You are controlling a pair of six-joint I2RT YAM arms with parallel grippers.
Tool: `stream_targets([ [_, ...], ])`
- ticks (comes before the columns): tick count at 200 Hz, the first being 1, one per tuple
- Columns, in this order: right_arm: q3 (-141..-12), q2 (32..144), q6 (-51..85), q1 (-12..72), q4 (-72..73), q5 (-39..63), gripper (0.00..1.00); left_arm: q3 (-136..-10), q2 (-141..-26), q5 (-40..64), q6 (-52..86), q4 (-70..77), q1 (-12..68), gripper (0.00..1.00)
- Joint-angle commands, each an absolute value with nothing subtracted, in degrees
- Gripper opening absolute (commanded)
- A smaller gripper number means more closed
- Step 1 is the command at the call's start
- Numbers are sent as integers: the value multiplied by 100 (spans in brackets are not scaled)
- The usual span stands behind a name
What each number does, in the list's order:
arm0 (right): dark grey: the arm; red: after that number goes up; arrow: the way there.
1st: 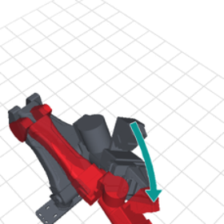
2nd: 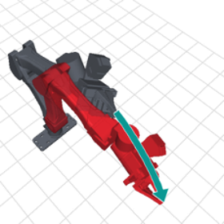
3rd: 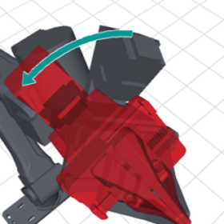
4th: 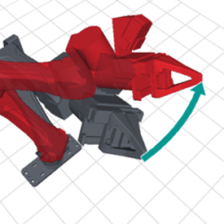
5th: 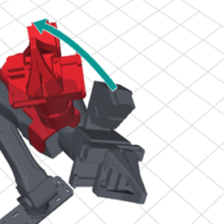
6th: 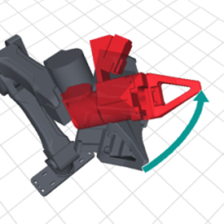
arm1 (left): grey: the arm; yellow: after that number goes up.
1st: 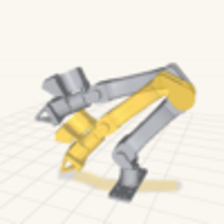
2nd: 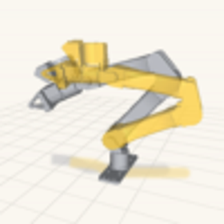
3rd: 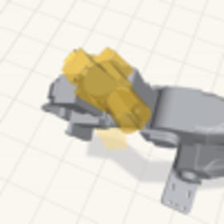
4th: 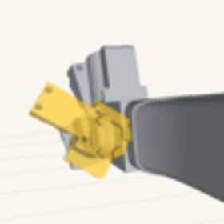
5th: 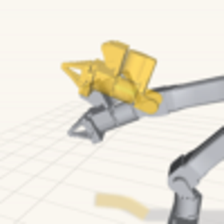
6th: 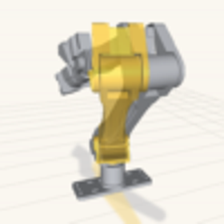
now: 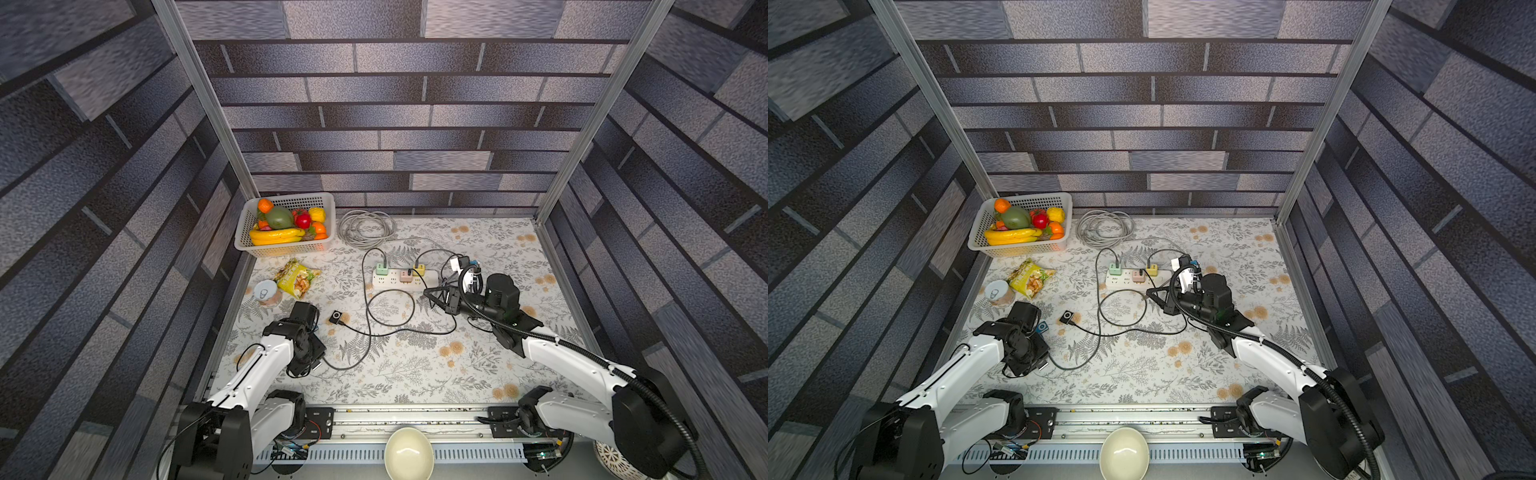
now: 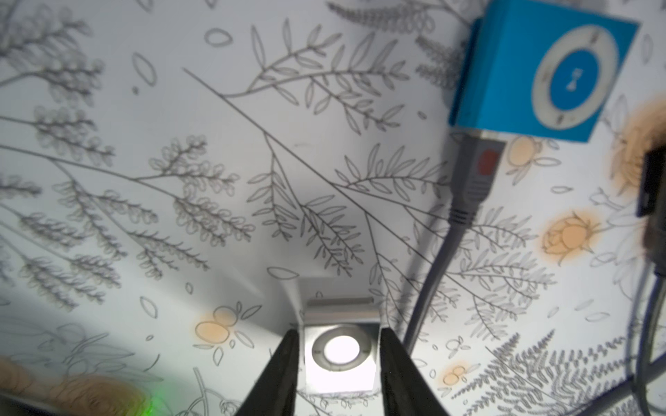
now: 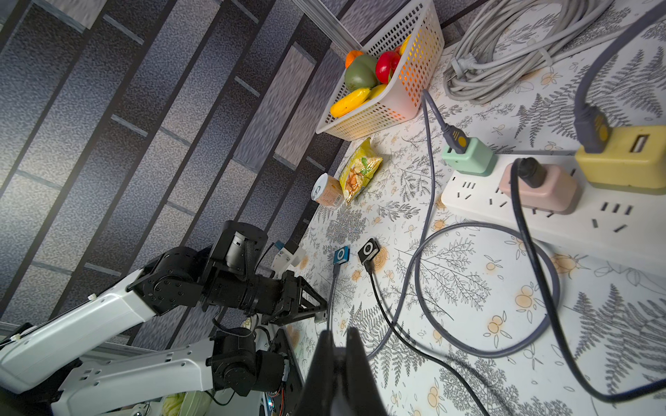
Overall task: Charge mp3
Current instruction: Move the mp3 player to the center of the board, then pick up the MP3 player from the center of the board.
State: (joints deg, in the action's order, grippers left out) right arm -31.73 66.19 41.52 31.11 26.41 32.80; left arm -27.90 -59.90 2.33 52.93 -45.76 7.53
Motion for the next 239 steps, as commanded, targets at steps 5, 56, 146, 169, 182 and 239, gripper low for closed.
stream_targets([
  [5,-3235,6611,4198,3095,2812,3375,0,-2714,-6076,4,5407,-4764,771,54],
  [56,-3232,6601,4195,3096,2802,3363,0,-2872,-5877,-124,5243,-4836,693,62],
  [146,-3215,6660,4190,3094,2813,3351,0,-2909,-6347,259,4852,-4387,422,54],
  [169,-3221,6697,4200,3094,2839,3374,0,-2893,-6394,332,4841,-4373,448,51],
  [182,-3224,6715,4193,3096,2832,3378,0,-2857,-6364,373,4851,-4352,448,50],
  [239,-3223,6732,4194,3096,2839,3384,0,-2773,-6326,518,4836,-4311,481,46],
])
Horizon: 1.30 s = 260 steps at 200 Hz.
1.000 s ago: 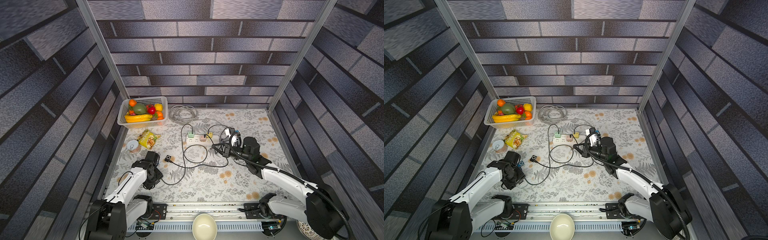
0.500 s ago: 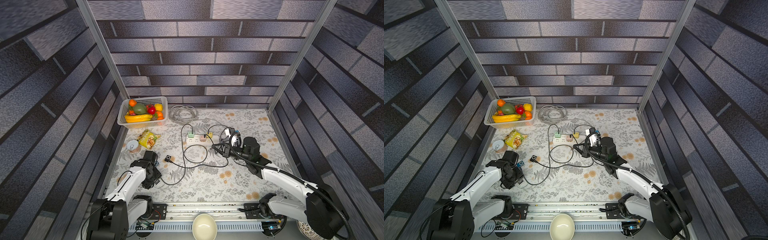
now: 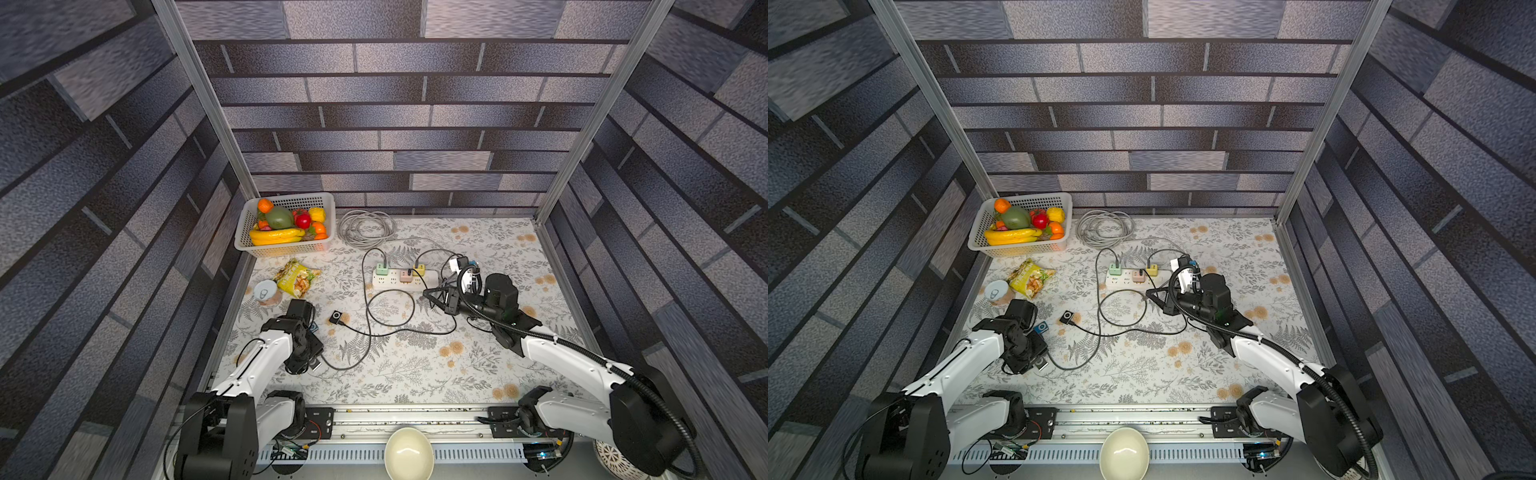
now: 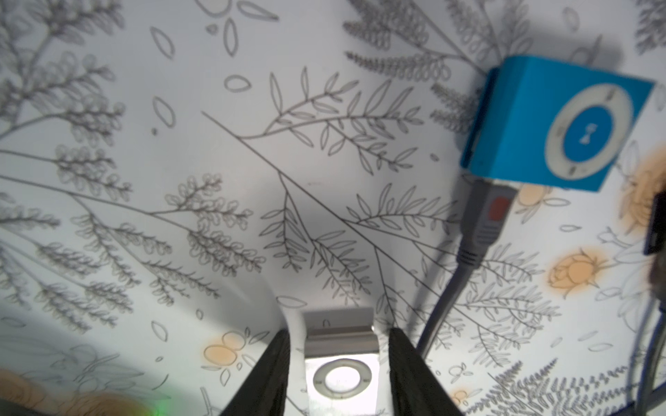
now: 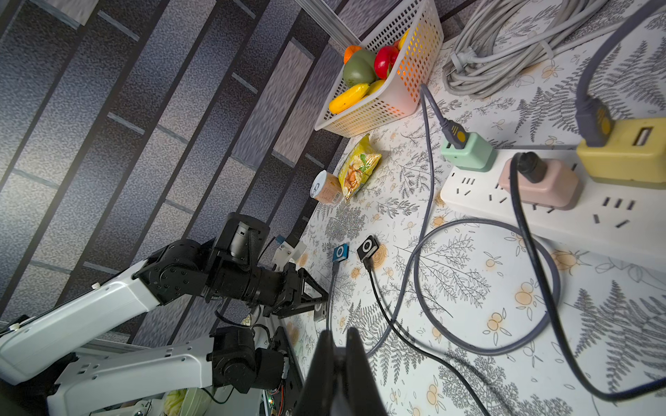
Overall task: Charge mp3
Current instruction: Pick up the MP3 player from the center of the board.
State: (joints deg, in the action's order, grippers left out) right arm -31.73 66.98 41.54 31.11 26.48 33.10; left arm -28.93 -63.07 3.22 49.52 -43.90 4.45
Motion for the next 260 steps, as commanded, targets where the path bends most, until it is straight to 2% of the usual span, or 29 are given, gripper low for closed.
stream_targets([
  [1,-3224,6732,4193,3095,2839,3379,0,-2771,-6327,518,4839,-4309,482,45],
  [31,-3216,6707,4187,3094,2826,3382,0,-2782,-6352,518,4803,-4308,483,39],
  [70,-3207,6667,4173,3093,2805,3375,0,-2777,-6304,530,4798,-4292,483,26],
  [85,-3205,6664,4175,3095,2812,3374,0,-2777,-6235,538,4781,-4289,483,24],
  [114,-3241,6658,4156,3098,2754,3370,0,-2758,-5660,867,4709,-3897,665,15],
  [153,-3278,6376,4123,3102,3119,3487,0,-2645,-3898,1547,4588,-2546,1045,7],
  [180,-3526,6163,3929,3116,3094,3502,0,-2427,-3014,2435,4744,-1234,967,8],
  [210,-3940,6083,3585,3173,2879,3447,0,-2255,-2995,3253,5058,480,1050,7],
  [241,-4381,6283,3428,3246,2597,3356,0,-2338,-3161,3498,5257,1056,1087,7],
  [260,-4632,6428,3388,3446,2613,3333,0,-2147,-3382,3539,5726,2091,1174,7],
])
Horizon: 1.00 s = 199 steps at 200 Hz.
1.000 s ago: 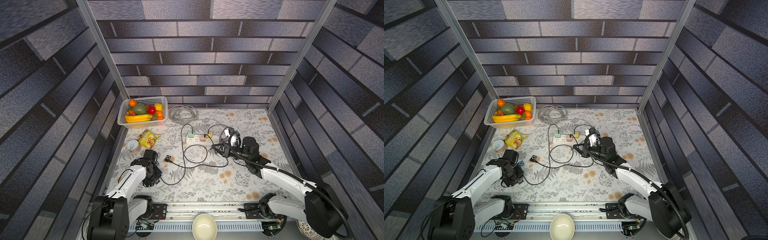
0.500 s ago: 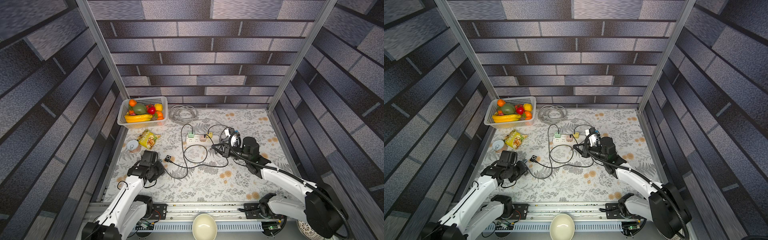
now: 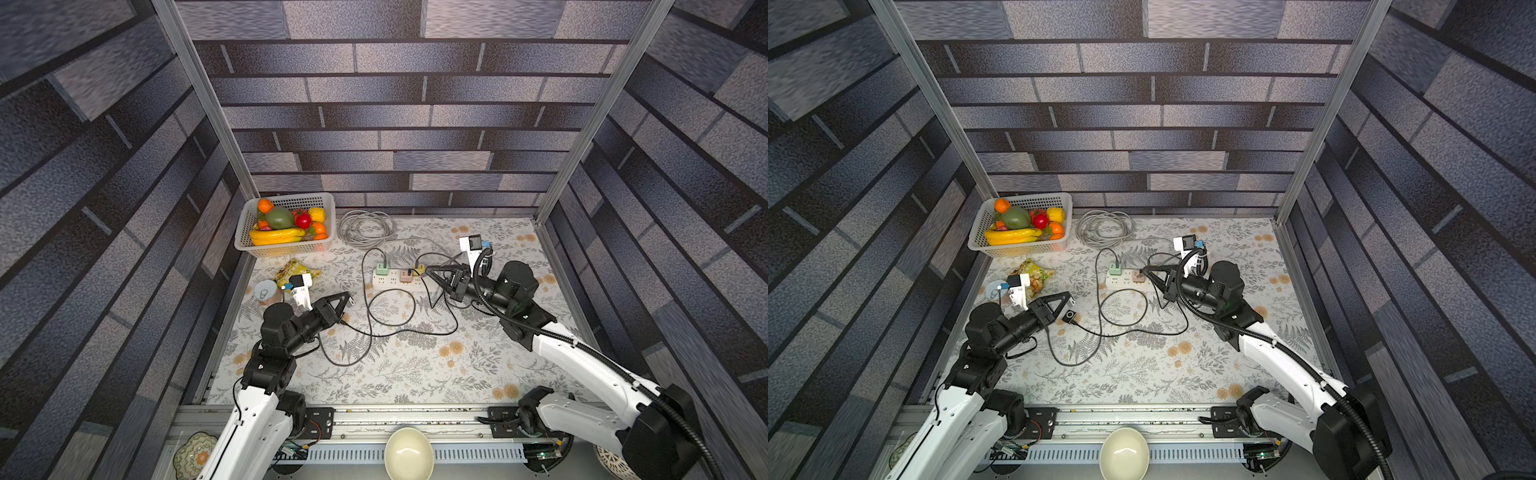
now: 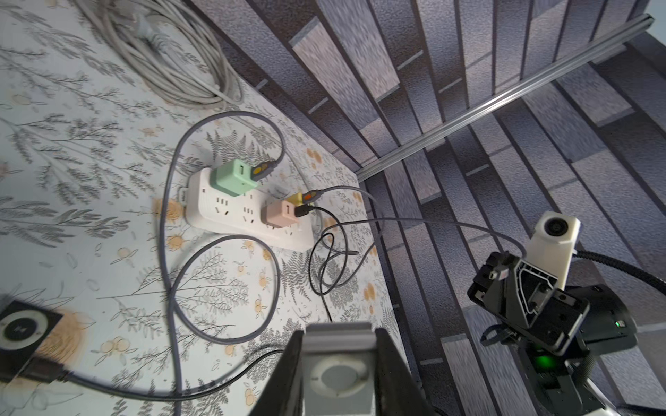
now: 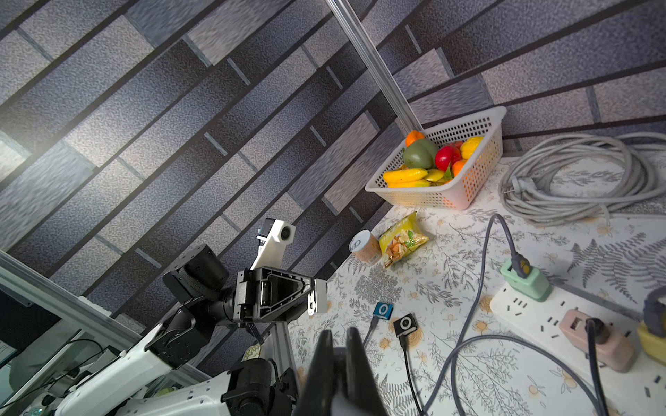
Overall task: Charge mp3
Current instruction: Pick up the MP3 player from the center of the board, then insert the charging cable into the MP3 player.
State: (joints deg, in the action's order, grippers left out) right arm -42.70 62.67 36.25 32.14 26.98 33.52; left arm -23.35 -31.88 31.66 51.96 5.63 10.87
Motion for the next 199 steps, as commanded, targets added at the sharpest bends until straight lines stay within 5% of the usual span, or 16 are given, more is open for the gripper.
stream_targets([
  [1,-4641,6435,3377,3459,2611,3327,0,-2137,-3401,3532,5746,2140,1184,7],
  [77,-5434,6724,2296,4508,1722,2336,0,-2384,-4986,2416,6349,4043,2509,0],
  [199,-5897,7330,1613,5072,1015,1463,0,-2485,-5403,2338,6495,4632,2773,0],
])
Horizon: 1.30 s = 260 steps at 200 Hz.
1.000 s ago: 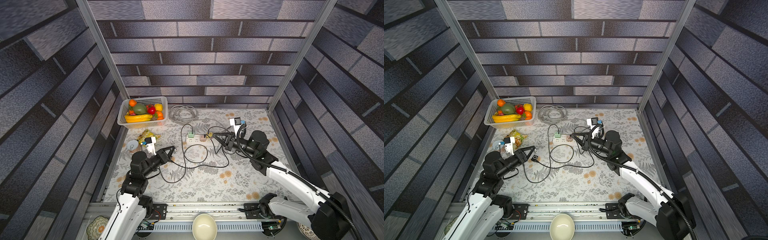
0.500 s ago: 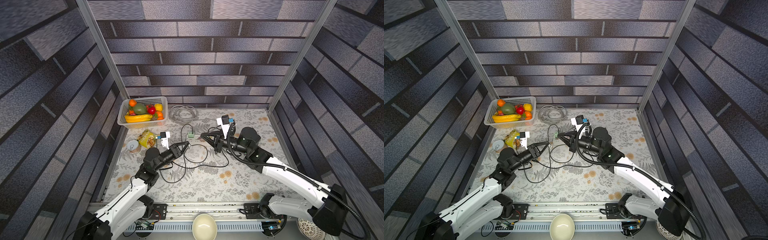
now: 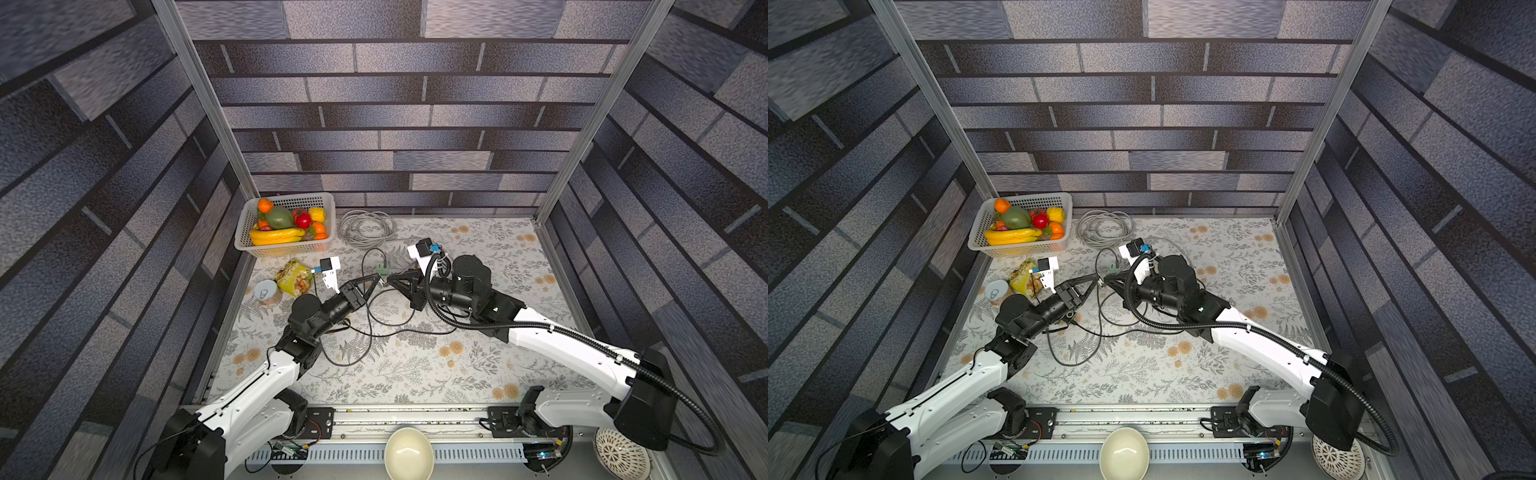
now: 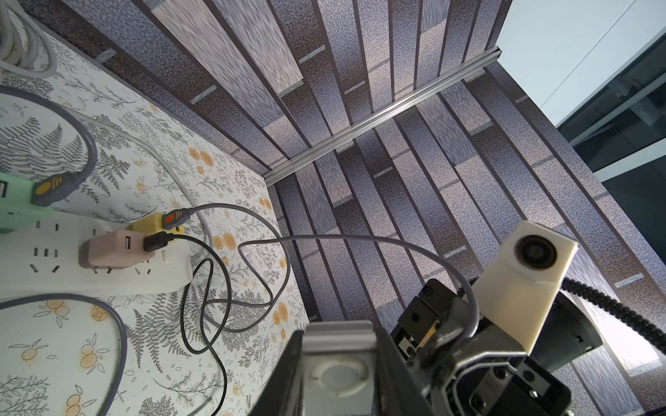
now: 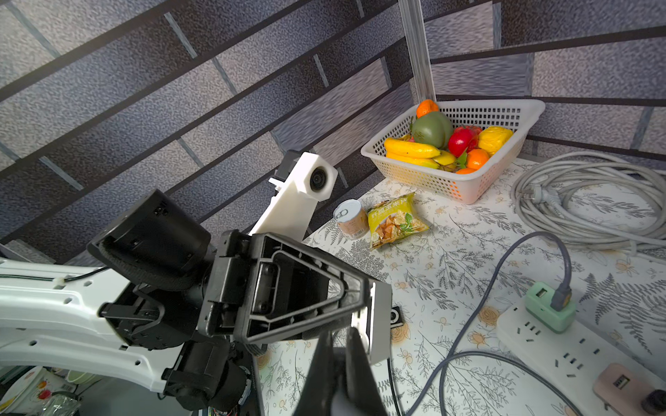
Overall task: Charge mp3
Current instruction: Insert the charging cable into the MP3 player.
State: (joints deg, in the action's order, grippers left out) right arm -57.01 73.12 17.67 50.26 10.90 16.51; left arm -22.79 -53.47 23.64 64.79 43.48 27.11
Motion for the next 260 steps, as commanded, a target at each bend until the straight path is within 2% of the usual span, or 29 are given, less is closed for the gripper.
stream_targets([
  [1,-5897,7330,1611,5076,1013,1452,0,-2486,-5404,2342,6495,4632,2775,0],
  [260,-5801,7641,1430,5083,660,1109,0,-2694,-5468,2391,6504,4734,2857,0],
])
